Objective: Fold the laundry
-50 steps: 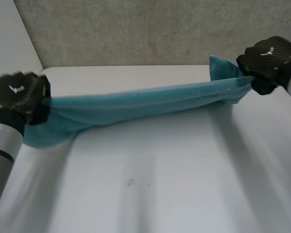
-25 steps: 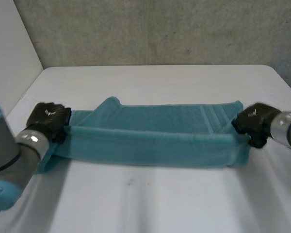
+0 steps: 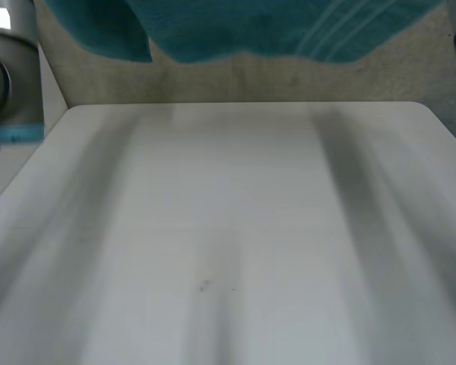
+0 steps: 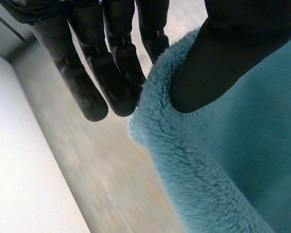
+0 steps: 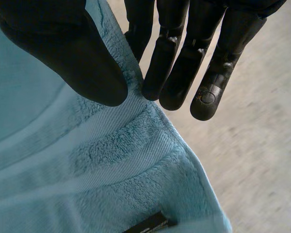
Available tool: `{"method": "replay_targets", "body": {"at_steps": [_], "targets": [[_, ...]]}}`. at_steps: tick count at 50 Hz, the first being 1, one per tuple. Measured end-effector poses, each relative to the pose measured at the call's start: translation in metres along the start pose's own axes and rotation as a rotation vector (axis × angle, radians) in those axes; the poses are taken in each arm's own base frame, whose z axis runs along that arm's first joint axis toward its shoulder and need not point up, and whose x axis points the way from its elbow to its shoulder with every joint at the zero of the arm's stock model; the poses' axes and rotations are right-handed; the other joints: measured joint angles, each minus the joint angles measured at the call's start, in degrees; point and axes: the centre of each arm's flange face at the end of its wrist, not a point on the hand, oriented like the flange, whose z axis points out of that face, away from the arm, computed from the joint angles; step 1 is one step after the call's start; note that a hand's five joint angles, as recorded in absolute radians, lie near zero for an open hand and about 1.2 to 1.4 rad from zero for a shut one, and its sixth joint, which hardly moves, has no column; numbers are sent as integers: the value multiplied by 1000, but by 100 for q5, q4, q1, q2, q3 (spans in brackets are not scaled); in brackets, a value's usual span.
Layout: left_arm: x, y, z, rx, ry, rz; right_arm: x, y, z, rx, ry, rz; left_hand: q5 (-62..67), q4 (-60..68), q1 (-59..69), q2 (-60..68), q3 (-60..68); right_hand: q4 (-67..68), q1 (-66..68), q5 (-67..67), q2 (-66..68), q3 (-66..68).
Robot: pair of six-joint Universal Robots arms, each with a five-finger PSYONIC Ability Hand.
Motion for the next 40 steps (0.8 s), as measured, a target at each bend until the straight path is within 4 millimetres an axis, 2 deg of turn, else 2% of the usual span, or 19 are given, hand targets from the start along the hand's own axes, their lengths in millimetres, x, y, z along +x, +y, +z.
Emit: {"method": "replay_targets", "body": {"at_steps": [3,4,6,8,9,12,13,18,19,22,24,31,33,34,36,40], "targets": [[7,23,-24,-115,42,4,-9,14,-16,-62,-44,3,0,0,0,0,0,0,0,1,16,2],[11,35,-37,-174,64,7,-18,27,-31,-121,-83,6,0,0,0,0,0,0,0,1,16,2],[14,48,-54,-245,90,11,-26,39,-45,-174,-119,9,0,0,0,1,0,0,0,1,16,3],[18,65,-78,-339,123,18,-38,56,-65,-253,-171,13,0,0,0,1,0,0,0,1,16,3],[21,77,-97,-404,146,23,-47,68,-80,-313,-212,15,0,0,0,1,0,0,0,1,16,3],[25,95,-133,-518,189,31,-60,85,-104,-404,-275,19,0,0,0,3,1,0,0,1,16,3],[26,101,-149,-568,209,33,-70,97,-123,-475,-325,24,0,0,0,3,1,0,0,1,16,3],[31,113,-196,-700,267,36,-90,120,-165,-621,-448,45,0,0,0,3,1,0,0,1,16,3],[31,113,-196,-700,267,36,-90,120,-165,-621,-448,45,0,0,0,3,1,0,0,1,16,3],[32,114,-214,-750,289,36,-97,127,-181,-667,-507,69,0,0,0,3,1,0,0,1,16,3],[32,114,-220,-766,295,37,-97,131,-185,-678,-526,85,0,0,0,3,1,0,0,1,16,3],[30,113,-224,-776,295,39,-93,136,-187,-685,-536,108,0,0,0,3,1,-35,-6,-12,-27,-44],[25,112,-222,-772,278,45,-91,139,-187,-687,-535,117,0,0,0,3,1,-519,-370,-433,-481,-496],[23,111,-220,-769,272,47,-77,150,-184,-701,-508,169,0,0,0,3,1,-1512,-1009,-1270,-1435,-1492],[19,111,-218,-765,259,50,-67,157,-182,-720,-472,220,0,0,0,3,1,-2255,-1666,-2036,-2183,-2230],[16,111,-216,-762,248,51,-53,165,-179,-749,-414,319,0,0,0,3,1,-2658,-1945,-2479,-2554,-2605]]}}
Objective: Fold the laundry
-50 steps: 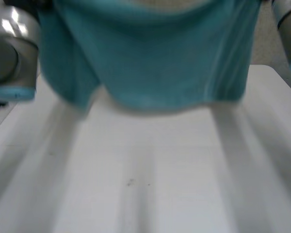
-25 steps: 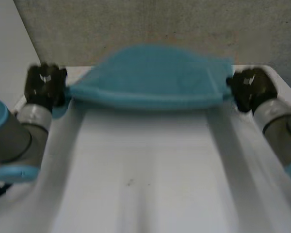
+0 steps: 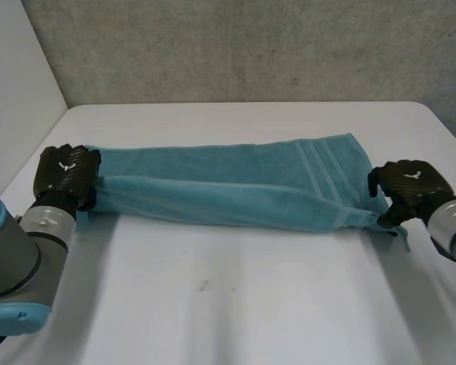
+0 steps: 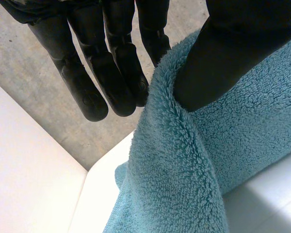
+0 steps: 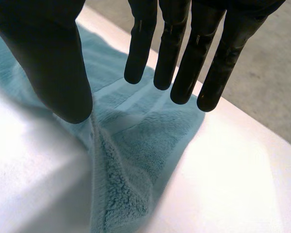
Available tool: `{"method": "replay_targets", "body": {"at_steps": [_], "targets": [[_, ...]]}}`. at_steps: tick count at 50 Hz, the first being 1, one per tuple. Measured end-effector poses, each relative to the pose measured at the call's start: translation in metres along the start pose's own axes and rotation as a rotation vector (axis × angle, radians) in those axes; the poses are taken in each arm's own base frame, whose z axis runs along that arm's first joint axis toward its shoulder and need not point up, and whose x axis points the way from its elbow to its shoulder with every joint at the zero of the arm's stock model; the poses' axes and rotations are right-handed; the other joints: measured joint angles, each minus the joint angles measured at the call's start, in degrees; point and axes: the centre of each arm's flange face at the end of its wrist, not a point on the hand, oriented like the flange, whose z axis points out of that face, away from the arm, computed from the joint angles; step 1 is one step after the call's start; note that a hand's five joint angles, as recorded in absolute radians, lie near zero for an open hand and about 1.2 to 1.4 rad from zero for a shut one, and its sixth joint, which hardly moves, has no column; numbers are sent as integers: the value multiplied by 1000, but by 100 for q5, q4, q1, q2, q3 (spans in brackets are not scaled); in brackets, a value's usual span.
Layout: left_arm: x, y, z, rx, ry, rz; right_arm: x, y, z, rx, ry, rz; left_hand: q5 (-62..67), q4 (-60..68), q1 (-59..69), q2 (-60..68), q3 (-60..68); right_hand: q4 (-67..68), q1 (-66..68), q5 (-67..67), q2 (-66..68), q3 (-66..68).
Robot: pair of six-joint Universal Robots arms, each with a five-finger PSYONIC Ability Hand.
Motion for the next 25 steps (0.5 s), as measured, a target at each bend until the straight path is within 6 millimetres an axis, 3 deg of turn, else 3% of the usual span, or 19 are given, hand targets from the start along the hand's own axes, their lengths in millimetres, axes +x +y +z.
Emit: {"method": "replay_targets", "body": {"at_steps": [6,11,25], "targets": [[-2,0,0,-1,-4,-2,25,3,-6,-4,33,215,0,0,0,0,0,-333,-271,-362,-284,-319],[-1,0,0,-1,-3,-3,35,9,-13,-37,42,347,0,0,0,0,0,-395,-313,-424,-293,-373],[-4,-1,3,5,-10,-5,24,32,-26,-106,-3,433,0,0,0,0,0,-1007,-864,-1062,-1043,-1043]]}}
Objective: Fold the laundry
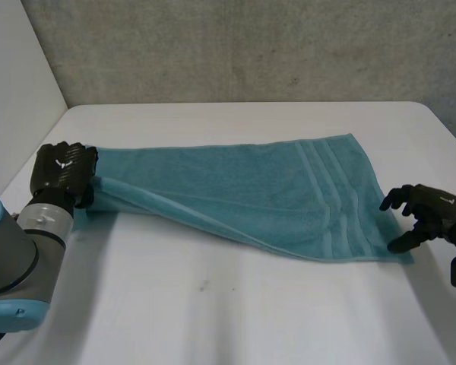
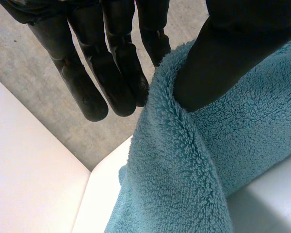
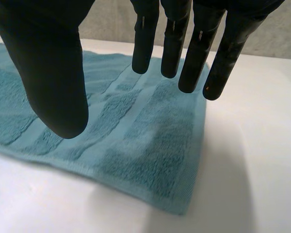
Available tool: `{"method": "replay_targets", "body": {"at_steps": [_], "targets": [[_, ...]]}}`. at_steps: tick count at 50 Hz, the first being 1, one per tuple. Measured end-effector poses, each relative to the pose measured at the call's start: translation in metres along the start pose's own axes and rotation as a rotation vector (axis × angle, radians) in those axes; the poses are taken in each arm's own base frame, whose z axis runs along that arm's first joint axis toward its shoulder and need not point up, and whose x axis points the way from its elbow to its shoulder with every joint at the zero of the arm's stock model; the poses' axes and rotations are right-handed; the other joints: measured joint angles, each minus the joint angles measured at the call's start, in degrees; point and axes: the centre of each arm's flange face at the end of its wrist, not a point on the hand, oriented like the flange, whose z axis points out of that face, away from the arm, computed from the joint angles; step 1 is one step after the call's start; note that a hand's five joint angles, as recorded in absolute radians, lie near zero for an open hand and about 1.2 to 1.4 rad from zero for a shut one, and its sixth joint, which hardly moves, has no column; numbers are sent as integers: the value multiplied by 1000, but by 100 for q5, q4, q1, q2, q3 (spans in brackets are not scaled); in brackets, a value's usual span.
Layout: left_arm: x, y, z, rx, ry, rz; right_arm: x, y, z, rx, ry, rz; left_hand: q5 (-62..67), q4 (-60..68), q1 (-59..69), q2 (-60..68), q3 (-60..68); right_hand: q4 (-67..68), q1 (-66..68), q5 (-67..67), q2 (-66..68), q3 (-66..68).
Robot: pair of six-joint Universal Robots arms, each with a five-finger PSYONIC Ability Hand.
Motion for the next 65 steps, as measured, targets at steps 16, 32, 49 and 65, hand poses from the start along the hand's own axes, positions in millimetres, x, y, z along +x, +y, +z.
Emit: {"method": "replay_targets", "body": {"at_steps": [16,32,49,65], "targets": [[-4,2,3,-4,-9,-4,-4,23,0,5,0,-219,0,0,0,0,0,0,0,0,0,0],[-3,2,2,-3,-6,-4,4,35,18,-21,0,-299,0,0,0,0,0,110,21,154,27,136],[-3,2,2,-3,-5,-4,15,33,37,-10,49,-347,0,0,0,0,0,380,199,275,343,418],[-2,2,2,-4,-4,-4,11,26,60,16,59,-402,0,0,0,0,0,1227,1003,1030,1262,1249]]}}
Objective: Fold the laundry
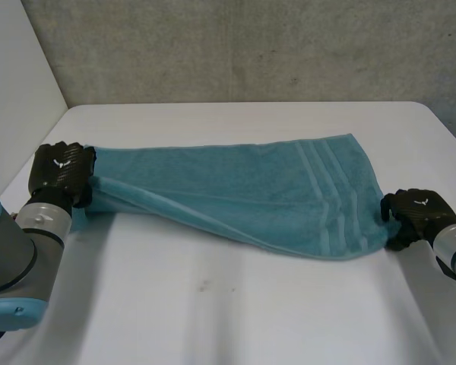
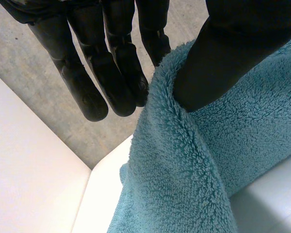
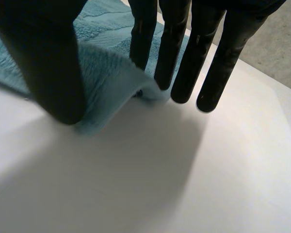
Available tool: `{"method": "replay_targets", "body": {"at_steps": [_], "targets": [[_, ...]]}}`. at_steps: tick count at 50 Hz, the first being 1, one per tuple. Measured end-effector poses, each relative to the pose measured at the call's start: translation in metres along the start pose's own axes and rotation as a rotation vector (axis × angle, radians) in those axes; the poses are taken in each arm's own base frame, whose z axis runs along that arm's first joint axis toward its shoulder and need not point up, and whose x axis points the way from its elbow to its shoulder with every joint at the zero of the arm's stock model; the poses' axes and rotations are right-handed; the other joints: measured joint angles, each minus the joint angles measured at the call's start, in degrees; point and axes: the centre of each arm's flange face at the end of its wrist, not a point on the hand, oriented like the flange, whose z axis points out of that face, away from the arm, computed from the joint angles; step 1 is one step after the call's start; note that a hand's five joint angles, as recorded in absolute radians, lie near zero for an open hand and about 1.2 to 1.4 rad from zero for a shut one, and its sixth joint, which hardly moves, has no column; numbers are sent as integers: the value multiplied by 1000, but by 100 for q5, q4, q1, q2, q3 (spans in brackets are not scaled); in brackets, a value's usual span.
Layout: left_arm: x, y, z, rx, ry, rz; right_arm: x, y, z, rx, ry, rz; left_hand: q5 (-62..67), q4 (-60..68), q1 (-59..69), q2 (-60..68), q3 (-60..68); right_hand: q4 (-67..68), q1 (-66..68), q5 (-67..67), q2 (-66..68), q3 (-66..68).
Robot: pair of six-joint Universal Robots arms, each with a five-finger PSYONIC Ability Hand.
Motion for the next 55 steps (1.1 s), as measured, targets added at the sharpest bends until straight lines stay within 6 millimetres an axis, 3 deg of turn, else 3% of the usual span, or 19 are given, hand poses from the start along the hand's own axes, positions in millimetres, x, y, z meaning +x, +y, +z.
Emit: {"method": "replay_targets", "body": {"at_steps": [3,4,6,10,11,16,21,24,32,37,42,45,51,55], "targets": [[0,0,0,-1,-1,0,-1,-3,4,6,10,-9,0,0,0,0,0,666,570,642,634,659],[-1,1,0,-2,-2,1,-1,-5,6,12,16,-13,0,0,0,0,0,1866,1494,1825,1829,1849],[-1,1,0,-4,-3,1,-1,-9,7,23,22,-15,0,0,0,0,0,2348,1702,2281,2269,2308],[-1,2,0,-8,-2,3,0,-15,6,39,29,-17,0,0,0,0,0,2426,1702,2340,2281,2369],[0,4,0,-14,-1,6,4,-28,1,78,46,-18,0,0,0,0,0,2432,1702,2349,2281,2370],[0,8,-1,-39,6,11,12,-58,-19,159,81,-20,0,0,0,0,0,2432,1702,2367,2281,2370],[-1,8,-7,-82,20,12,17,-76,-37,175,98,-37,0,0,0,0,0,2433,1702,2370,2281,2371],[-6,-1,-13,-90,22,10,23,-84,-49,161,112,-55,0,0,0,0,0,2433,1702,2370,2281,2374],[-26,-51,-47,-74,27,11,41,-99,-90,6,123,-163,0,0,0,0,0,2435,1702,2370,2281,2376],[-33,-57,-61,-107,58,14,40,-93,-104,-113,74,-227,0,0,0,0,0,2436,1702,2370,2282,2379],[-34,-46,-64,-168,104,25,35,-83,-108,-186,26,-272,0,0,0,0,0,2436,1702,2370,2282,2382],[-31,-26,-59,-233,147,35,32,-74,-104,-213,3,-284,0,0,0,0,0,2436,1702,2370,2282,2382],[-19,15,-36,-339,207,61,30,-54,-84,-249,-29,-266,0,0,0,0,0,2436,1702,2370,2282,2384],[-15,29,-20,-347,216,81,27,-44,-64,-261,-42,-248,0,0,0,0,0,2436,1702,2370,2282,2384]]}}
